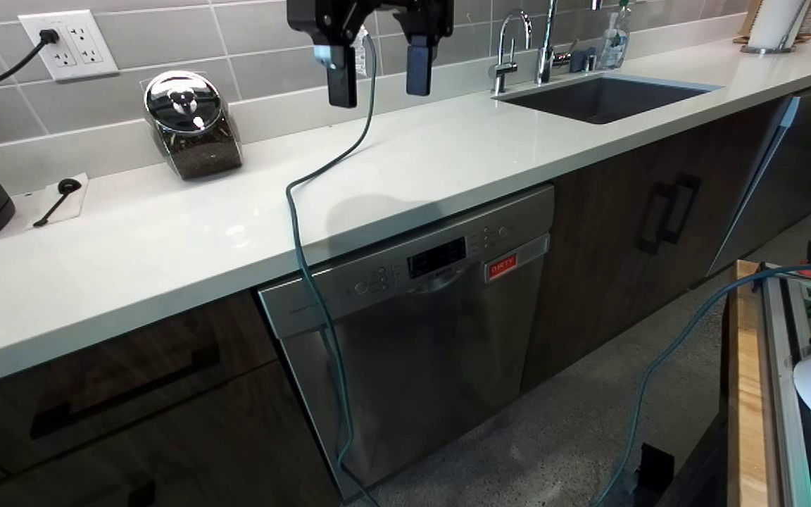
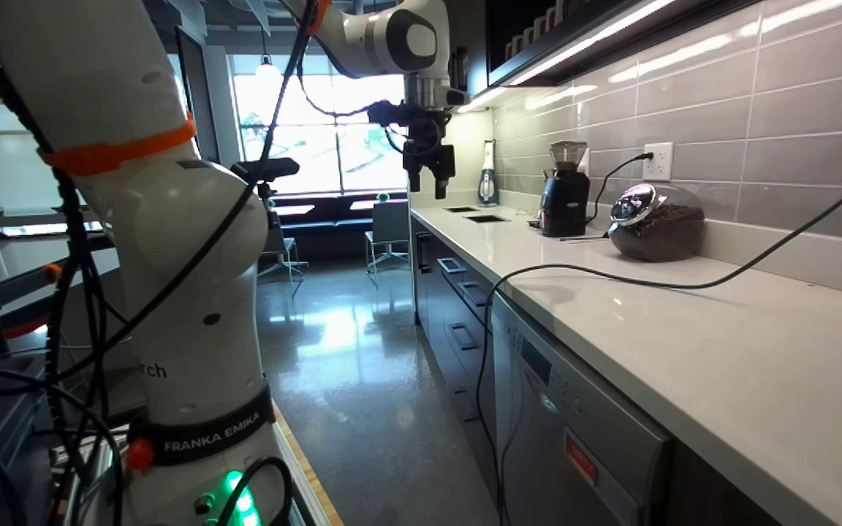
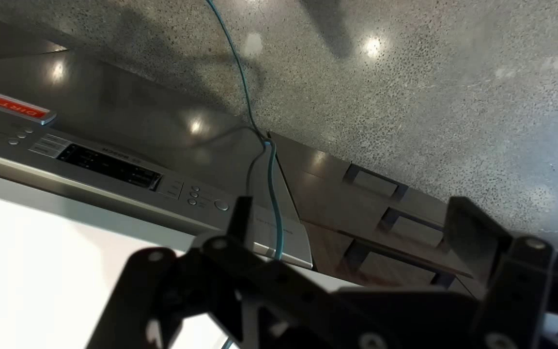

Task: Press a button on the dishwasher.

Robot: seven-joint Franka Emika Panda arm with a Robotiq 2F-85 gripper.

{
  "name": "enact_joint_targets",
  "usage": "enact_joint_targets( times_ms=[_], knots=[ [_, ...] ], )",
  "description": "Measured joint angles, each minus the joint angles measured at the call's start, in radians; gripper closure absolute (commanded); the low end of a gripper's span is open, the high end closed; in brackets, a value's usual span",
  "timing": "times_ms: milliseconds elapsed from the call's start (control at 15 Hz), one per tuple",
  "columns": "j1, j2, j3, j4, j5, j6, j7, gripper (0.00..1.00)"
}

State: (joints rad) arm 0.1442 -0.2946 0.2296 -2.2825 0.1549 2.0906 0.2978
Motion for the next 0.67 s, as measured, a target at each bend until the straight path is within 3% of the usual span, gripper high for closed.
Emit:
enact_joint_targets(
  times_ms=[667],
  knots=[
    [0.0,0.054,-0.014,-0.006,0.0,0.006,0.0,0.0]
  ],
)
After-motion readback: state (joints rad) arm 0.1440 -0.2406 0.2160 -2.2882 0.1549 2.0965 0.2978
